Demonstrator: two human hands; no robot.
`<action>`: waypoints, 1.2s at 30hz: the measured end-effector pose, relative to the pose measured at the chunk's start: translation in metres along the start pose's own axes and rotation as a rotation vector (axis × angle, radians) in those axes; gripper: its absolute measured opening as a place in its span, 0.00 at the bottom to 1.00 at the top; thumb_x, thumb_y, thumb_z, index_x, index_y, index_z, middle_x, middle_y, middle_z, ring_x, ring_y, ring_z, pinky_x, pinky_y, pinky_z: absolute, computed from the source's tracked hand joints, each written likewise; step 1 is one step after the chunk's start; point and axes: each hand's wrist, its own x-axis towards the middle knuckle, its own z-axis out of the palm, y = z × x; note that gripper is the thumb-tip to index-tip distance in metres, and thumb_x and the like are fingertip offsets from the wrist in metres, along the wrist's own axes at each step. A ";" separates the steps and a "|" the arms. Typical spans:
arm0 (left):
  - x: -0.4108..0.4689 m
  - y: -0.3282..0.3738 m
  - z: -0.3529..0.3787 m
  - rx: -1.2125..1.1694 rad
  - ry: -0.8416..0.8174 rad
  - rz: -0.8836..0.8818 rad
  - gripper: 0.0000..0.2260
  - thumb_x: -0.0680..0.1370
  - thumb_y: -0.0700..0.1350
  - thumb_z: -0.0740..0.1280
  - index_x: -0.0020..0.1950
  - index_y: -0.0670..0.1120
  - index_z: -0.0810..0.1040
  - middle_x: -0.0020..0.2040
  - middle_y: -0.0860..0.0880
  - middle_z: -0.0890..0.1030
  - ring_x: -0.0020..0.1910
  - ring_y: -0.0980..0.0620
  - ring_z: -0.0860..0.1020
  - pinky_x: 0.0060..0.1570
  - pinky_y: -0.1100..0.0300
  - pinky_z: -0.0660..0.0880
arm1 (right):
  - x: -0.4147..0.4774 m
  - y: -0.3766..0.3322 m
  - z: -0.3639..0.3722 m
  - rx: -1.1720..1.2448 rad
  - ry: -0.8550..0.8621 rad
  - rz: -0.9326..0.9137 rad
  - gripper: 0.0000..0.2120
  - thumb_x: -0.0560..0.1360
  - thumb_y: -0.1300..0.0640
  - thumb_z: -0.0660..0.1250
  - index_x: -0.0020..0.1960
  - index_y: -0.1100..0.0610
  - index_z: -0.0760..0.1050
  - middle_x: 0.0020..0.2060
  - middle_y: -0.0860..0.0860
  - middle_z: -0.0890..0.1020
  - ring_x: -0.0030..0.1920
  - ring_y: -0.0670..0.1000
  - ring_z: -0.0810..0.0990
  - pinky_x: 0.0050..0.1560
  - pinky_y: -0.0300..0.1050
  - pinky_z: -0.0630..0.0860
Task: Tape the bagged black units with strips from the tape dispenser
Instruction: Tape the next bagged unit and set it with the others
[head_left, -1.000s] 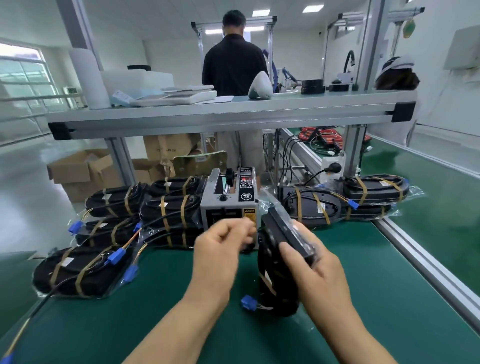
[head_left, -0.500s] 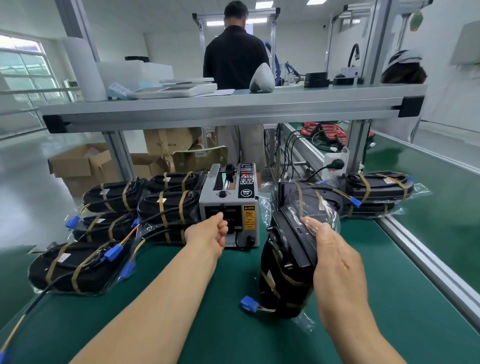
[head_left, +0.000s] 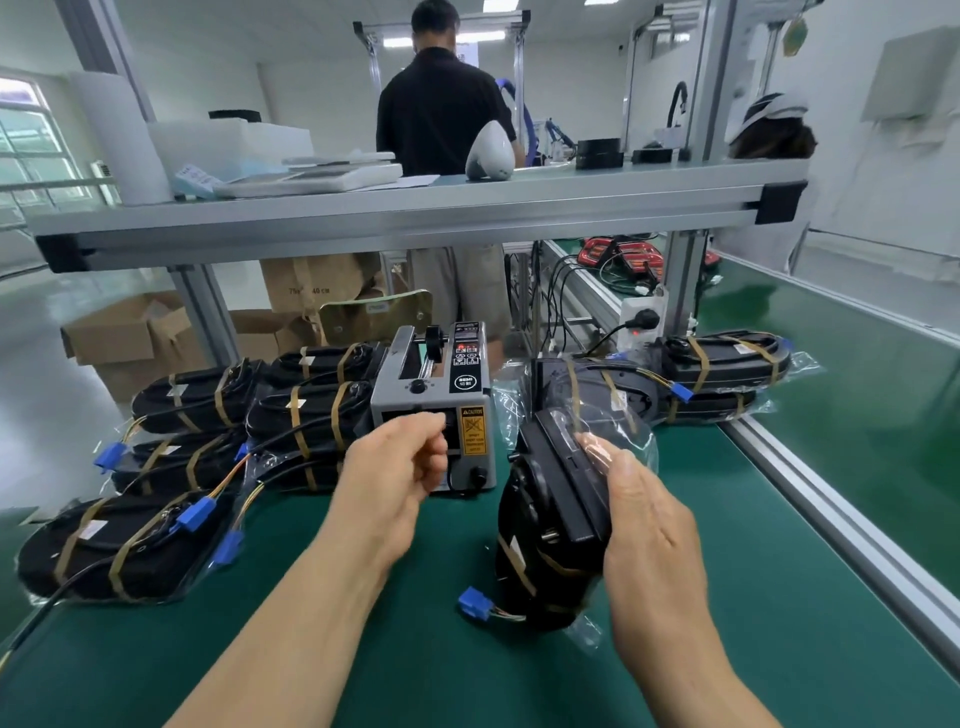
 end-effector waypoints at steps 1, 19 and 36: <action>-0.017 0.008 -0.001 0.059 -0.142 0.051 0.06 0.74 0.42 0.71 0.37 0.47 0.81 0.32 0.51 0.77 0.31 0.56 0.73 0.33 0.64 0.73 | -0.001 0.001 0.000 0.008 -0.001 -0.007 0.17 0.83 0.42 0.54 0.58 0.39 0.81 0.53 0.35 0.83 0.56 0.35 0.79 0.64 0.44 0.74; -0.050 0.028 0.036 0.684 -0.387 0.215 0.04 0.73 0.40 0.73 0.38 0.43 0.83 0.36 0.47 0.83 0.37 0.53 0.79 0.48 0.52 0.77 | -0.008 0.007 0.013 0.149 -0.063 -0.098 0.16 0.78 0.41 0.56 0.55 0.40 0.82 0.53 0.40 0.85 0.56 0.41 0.82 0.58 0.44 0.76; -0.048 0.018 0.034 0.778 -0.288 0.286 0.06 0.72 0.42 0.74 0.36 0.44 0.81 0.31 0.47 0.77 0.32 0.55 0.73 0.37 0.61 0.71 | -0.013 0.004 0.012 0.097 -0.059 -0.131 0.15 0.84 0.50 0.55 0.60 0.45 0.80 0.52 0.36 0.84 0.55 0.37 0.82 0.56 0.35 0.77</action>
